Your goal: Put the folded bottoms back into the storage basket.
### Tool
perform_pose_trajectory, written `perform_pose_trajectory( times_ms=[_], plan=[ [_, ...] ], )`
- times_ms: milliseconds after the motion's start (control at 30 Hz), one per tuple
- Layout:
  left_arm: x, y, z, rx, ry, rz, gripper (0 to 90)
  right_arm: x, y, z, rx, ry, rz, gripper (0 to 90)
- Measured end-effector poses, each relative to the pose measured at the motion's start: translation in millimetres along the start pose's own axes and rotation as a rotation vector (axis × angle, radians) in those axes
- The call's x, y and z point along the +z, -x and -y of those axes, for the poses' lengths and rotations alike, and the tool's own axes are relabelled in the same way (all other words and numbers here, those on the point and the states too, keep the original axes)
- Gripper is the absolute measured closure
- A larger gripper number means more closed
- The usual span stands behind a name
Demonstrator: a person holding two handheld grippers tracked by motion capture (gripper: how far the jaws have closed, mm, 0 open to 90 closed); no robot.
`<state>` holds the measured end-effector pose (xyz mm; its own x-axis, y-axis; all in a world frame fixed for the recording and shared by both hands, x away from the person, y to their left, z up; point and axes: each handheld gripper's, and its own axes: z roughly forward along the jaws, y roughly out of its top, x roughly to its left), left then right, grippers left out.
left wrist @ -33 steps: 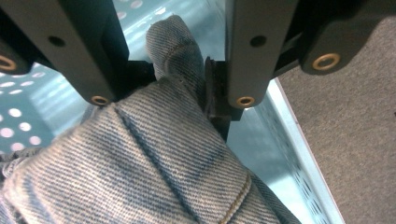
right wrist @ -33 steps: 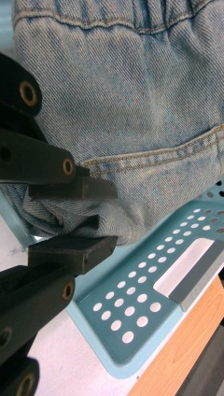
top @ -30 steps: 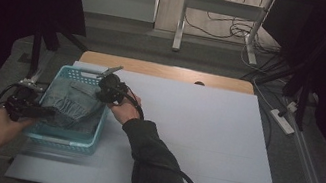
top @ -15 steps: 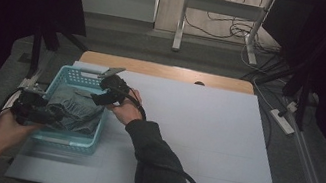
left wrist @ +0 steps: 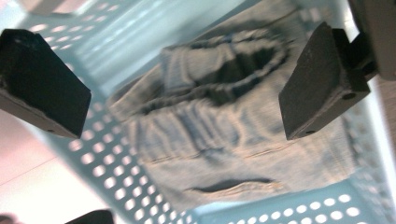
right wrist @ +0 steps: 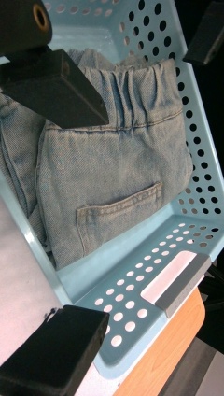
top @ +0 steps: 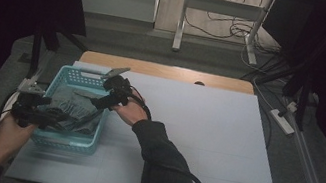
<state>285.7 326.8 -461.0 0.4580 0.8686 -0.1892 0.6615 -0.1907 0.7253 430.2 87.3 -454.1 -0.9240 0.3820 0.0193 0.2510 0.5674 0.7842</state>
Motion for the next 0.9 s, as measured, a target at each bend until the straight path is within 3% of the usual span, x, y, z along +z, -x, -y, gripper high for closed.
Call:
perform_pose_trajectory(
  times_ms=[200,433,633,900],
  plan=[
    [-1.0,11.1,3.2,0.015,0.023,0.029,1.2,-8.4,-0.5,2.6,-0.023,0.013,-0.009,2.8],
    [-3.2,23.3,7.5,0.019,0.046,0.070,0.3,-18.7,-2.1,6.9,-0.010,0.043,-0.068,1.5],
    [-4.8,32.4,11.4,0.019,0.063,0.104,0.0,-25.7,-7.7,10.8,-0.072,0.026,-0.073,1.4],
    [-8.5,48.9,16.3,0.053,0.079,0.140,0.0,-35.1,-9.4,21.7,-0.093,0.027,-0.082,1.4]
  ],
)
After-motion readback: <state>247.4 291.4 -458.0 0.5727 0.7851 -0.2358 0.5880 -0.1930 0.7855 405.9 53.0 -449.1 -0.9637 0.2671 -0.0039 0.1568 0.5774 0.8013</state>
